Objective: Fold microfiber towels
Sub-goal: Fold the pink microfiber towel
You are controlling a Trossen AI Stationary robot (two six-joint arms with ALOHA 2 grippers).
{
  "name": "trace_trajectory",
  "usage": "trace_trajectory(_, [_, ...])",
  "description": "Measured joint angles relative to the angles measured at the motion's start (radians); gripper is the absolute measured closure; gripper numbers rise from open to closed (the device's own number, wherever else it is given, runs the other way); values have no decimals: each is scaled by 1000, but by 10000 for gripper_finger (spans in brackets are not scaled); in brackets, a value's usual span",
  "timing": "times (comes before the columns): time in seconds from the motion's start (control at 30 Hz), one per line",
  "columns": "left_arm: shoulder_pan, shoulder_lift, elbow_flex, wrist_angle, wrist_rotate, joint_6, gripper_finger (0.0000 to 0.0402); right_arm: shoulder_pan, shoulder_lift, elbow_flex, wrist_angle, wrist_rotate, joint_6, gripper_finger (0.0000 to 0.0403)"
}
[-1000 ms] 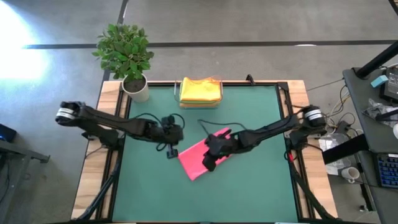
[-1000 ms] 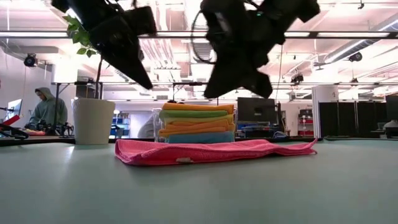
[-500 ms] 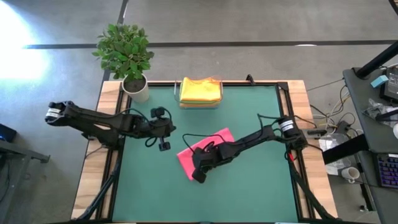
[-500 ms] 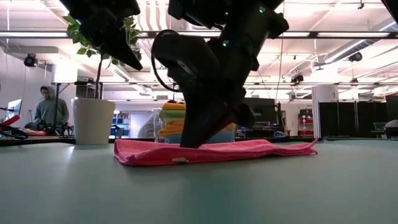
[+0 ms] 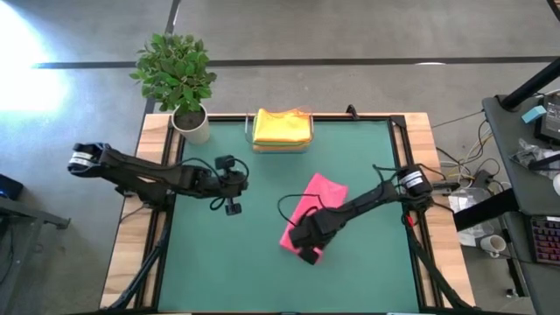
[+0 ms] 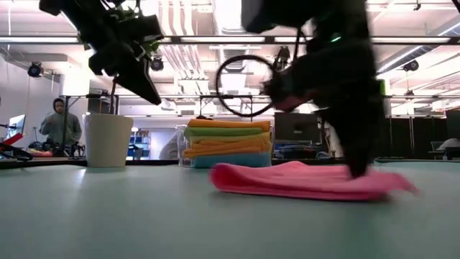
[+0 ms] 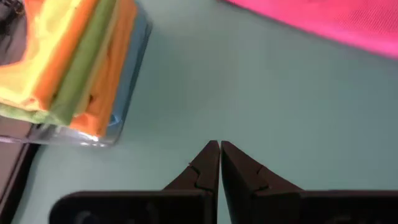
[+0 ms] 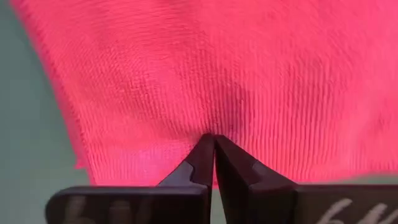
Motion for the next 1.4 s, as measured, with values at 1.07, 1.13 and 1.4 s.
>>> trace_trajectory(1.07, [-3, 106, 90, 70, 93, 0, 264, 351, -273, -3, -202, 475, 386, 329])
trace_trajectory(1.13, [-4, 107, 100, 93, 148, -1, 246, 380, -273, -11, -204, 477, 407, 313])
trace_trajectory(1.4, [-44, 168, 100, 307, 356, 26, 228, 487, -248, -57, -171, 482, 421, 276])
